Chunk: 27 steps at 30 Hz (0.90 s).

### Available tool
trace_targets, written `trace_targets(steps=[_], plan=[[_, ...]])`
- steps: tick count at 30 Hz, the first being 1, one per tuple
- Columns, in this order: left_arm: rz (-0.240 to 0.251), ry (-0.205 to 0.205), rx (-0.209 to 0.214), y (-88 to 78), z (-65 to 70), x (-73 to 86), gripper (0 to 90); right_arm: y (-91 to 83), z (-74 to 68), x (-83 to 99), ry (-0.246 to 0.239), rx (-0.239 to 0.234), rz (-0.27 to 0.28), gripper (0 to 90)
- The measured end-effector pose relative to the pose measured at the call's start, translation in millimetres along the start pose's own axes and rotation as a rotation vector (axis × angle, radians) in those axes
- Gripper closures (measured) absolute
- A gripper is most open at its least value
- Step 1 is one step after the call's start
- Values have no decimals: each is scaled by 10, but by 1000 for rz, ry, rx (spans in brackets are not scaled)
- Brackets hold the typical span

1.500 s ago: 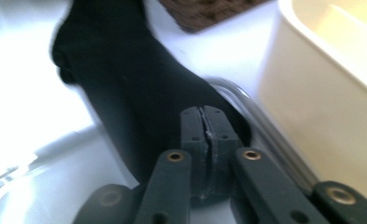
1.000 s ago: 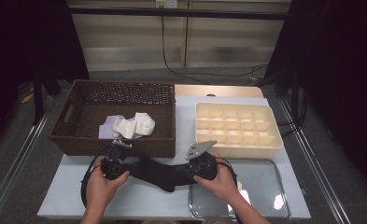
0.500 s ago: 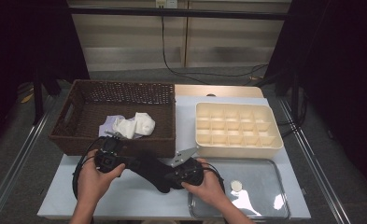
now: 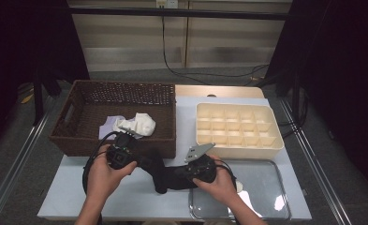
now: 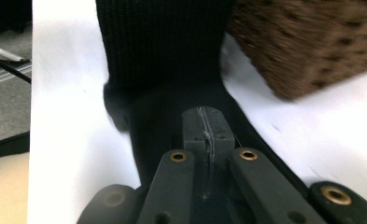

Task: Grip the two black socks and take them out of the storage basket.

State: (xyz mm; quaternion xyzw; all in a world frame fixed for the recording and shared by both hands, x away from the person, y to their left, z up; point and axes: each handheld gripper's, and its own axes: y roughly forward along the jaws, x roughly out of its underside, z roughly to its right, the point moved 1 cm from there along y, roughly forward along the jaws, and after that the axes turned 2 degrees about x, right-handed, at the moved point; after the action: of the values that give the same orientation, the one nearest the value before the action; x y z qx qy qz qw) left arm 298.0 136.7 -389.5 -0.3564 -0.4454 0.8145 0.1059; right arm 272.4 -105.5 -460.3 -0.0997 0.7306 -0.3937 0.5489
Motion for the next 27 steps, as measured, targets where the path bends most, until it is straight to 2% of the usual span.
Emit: trace_targets(steps=[3, 7, 9, 14, 18, 21, 27], plan=[[-7, 2, 22, 77, 65, -52, 806, -152, 50, 60, -6, 20, 1, 890], [-25, 17, 13, 159, 146, -118, 806, -396, 154, 182, 15, 61, 15, 890], [-32, 27, 11, 190, 187, -149, 806, -501, 206, 255, 45, 76, 29, 890], [-53, 43, 23, 285, 246, -191, 806, -667, 285, 463, 62, 105, 26, 890], [-62, 46, 28, 349, 279, -213, 806, -701, 325, 627, 89, 115, 20, 890], [-70, 53, 29, 382, 319, -234, 806, -668, 311, 714, 108, 104, 13, 889], [-75, 57, 30, 440, 366, -251, 806, -588, 288, 776, 119, 88, 7, 888]])
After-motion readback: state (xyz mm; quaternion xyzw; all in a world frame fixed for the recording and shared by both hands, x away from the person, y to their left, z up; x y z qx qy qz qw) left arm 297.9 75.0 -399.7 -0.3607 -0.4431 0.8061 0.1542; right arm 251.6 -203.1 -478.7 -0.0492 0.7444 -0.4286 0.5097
